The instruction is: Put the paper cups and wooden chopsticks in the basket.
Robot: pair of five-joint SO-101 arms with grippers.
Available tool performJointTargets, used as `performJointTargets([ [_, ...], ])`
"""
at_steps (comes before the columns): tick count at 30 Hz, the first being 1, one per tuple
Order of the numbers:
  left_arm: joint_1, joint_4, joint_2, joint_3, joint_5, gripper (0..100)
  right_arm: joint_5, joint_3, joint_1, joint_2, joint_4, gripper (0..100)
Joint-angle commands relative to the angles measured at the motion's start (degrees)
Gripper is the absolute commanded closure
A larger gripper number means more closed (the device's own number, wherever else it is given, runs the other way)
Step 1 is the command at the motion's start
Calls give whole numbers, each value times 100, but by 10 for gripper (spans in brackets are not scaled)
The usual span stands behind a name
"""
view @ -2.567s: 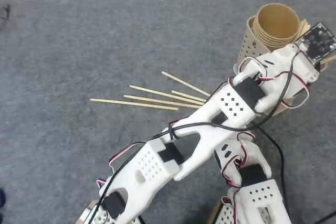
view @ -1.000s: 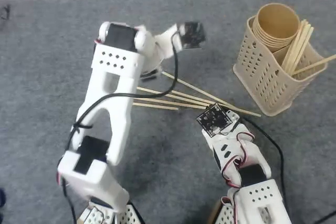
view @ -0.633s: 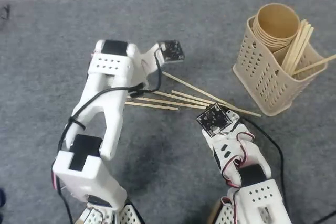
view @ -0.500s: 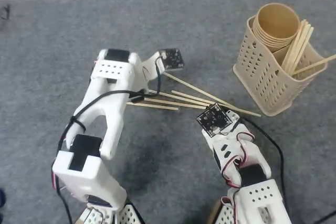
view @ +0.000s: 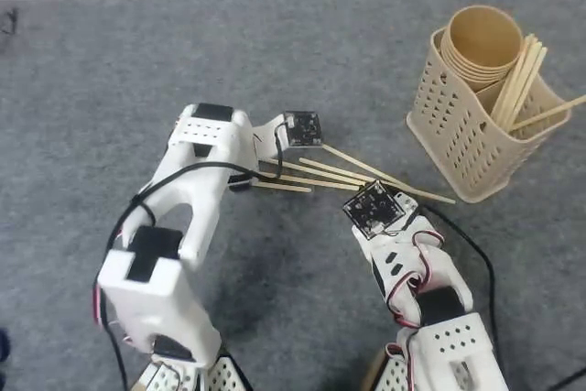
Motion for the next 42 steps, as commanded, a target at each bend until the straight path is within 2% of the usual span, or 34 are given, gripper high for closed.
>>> performJointTargets([
  [1, 176, 114, 273, -154, -308, 881, 44, 97, 13, -57, -92, 992],
  [7, 202, 158, 527, -523, -299, 878, 44, 97, 4, -57, -101, 992],
  [11, 193, 545, 844, -1007, -299, 833, 44, 97, -4, -57, -92, 992],
  [15, 202, 897, 1345, -1763, -299, 830, 53, 97, -4, -57, -92, 992],
  [22, 281, 2409, 2602, -3855, -299, 831, 62, 97, 13, -57, -101, 992],
  [27, 299, 3042, 3191, -5112, -299, 880, 62, 97, 13, -84, -110, 992],
  [34, 369, 3534, 3736, -5851, -299, 889, 62, 97, -13, -110, -110, 992],
  [36, 369, 3569, 3763, -5789, -281, 902, 62, 97, -13, -119, -110, 992],
  [40, 396, 3569, 3763, -5446, -246, 992, 62, 97, -13, -119, -110, 992],
  [42, 396, 3569, 3736, -5385, -246, 987, 53, 97, -13, -119, -110, 992],
])
